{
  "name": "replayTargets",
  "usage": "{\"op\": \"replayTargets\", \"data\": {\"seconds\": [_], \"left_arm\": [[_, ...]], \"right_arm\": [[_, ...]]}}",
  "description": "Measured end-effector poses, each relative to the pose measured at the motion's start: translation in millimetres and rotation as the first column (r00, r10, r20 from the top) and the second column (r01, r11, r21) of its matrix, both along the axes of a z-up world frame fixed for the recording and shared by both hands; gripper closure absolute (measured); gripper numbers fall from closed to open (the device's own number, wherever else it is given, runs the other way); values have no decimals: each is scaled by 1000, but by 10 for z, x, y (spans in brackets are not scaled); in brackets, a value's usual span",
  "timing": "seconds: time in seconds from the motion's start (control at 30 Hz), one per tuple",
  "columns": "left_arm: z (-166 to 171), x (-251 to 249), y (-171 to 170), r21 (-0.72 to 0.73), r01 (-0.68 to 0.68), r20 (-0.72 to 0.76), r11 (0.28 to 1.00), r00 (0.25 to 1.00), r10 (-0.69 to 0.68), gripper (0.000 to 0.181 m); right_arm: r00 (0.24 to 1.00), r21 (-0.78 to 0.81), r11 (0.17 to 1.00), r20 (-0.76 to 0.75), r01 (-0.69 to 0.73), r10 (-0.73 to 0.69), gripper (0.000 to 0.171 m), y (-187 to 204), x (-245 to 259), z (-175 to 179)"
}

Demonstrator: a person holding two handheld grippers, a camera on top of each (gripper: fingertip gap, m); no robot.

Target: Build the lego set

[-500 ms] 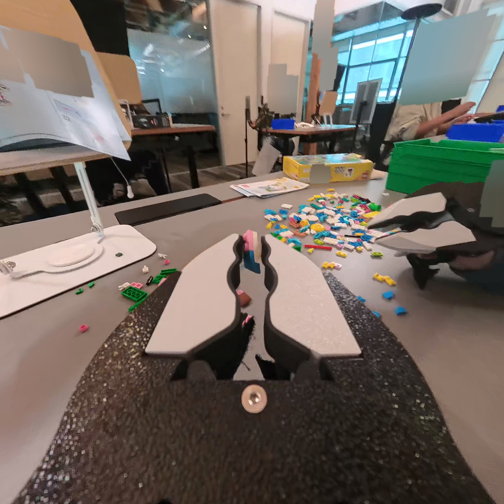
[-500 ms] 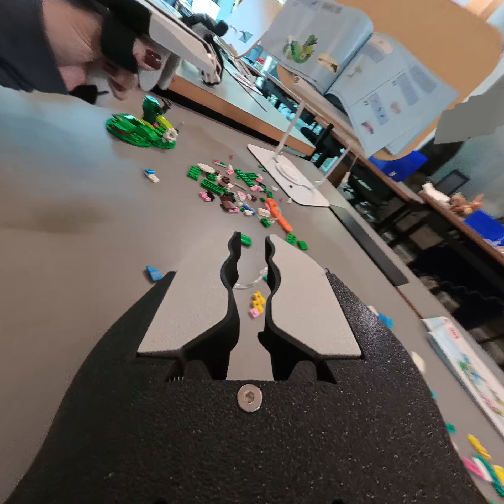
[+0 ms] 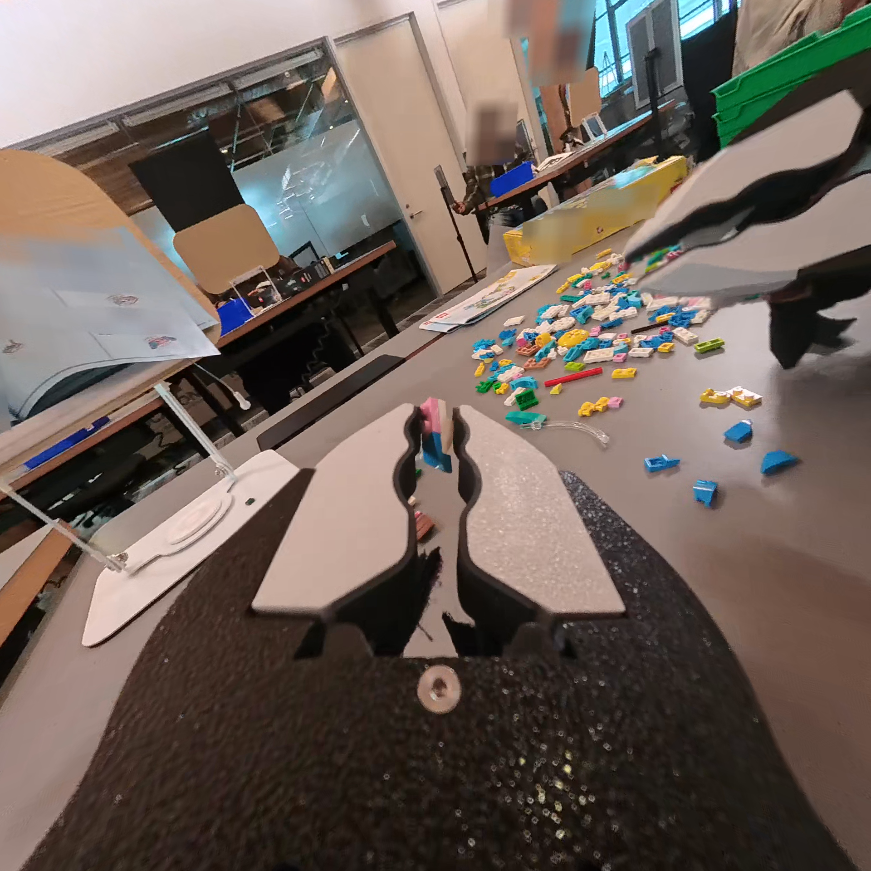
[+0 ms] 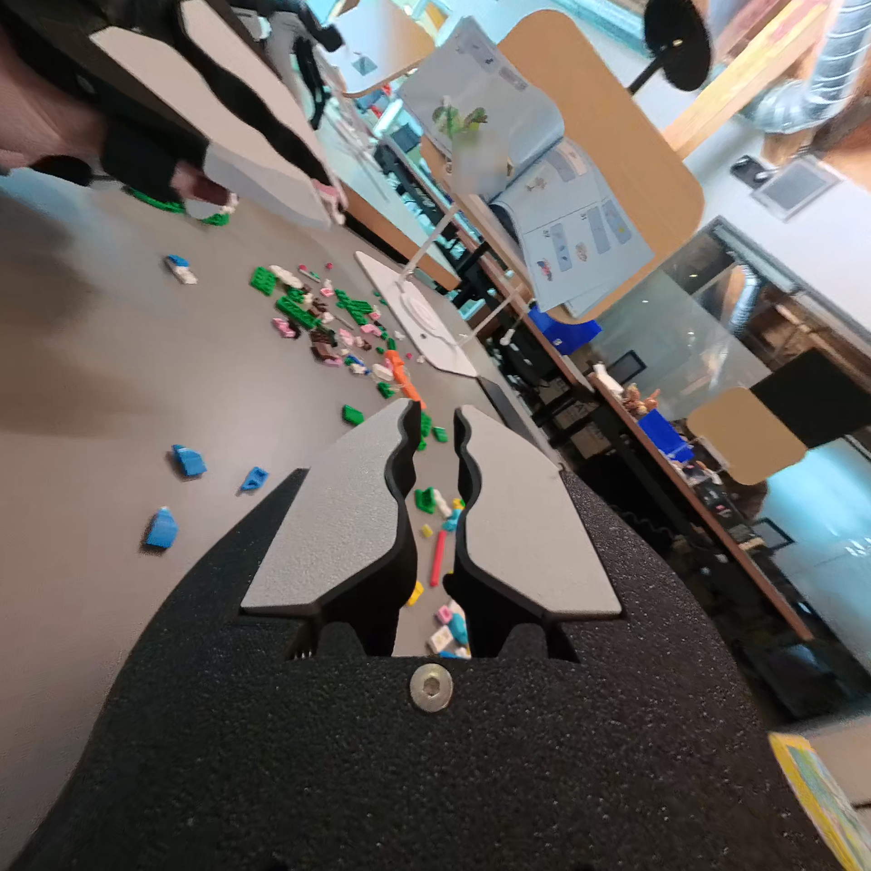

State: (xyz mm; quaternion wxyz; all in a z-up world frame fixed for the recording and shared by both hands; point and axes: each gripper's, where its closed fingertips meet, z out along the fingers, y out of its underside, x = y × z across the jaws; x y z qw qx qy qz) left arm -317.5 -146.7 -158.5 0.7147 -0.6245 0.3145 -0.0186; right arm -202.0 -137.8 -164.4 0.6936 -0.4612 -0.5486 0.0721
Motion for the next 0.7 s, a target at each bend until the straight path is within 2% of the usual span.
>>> {"op": "replayTargets", "data": {"seconds": [0.03, 0.2, 0.27, 0.3, 0.33, 0.47, 0.53, 0.7], "left_arm": [[-14, 20, -1, -7, 9, -7, 1000, 1000, -9, 169], [-55, 180, -62, -72, 93, 33, 993, 995, -91, 169], [-2, 214, -104, -115, 135, 205, 984, 973, -109, 169], [53, 243, -148, -117, 184, 329, 976, 934, -137, 169], [88, 273, -195, -102, 226, 393, 969, 904, -169, 169], [63, 191, -198, -67, 111, 258, 992, 962, -90, 169], [97, 140, -207, -27, 71, 242, 997, 968, -63, 169], [114, 202, -237, -27, 148, 277, 989, 951, -135, 169]], "right_arm": [[999, 27, 999, -25, 23, -22, 155, 23, 42, 50], [983, 126, 982, -137, 144, -126, 154, 242, 369, 250], [977, 130, 975, -137, 180, -162, 155, 364, 493, 255], [975, 120, 974, -133, 193, -177, 155, 426, 548, 238], [971, 107, 971, -130, 214, -199, 155, 490, 604, 219], [961, 163, 948, -82, 275, -265, 155, 654, 757, 182], [952, 194, 932, -62, 307, -300, 155, 703, 821, 183], [963, 165, 949, -45, 270, -267, 160, 655, 781, 108]]}}
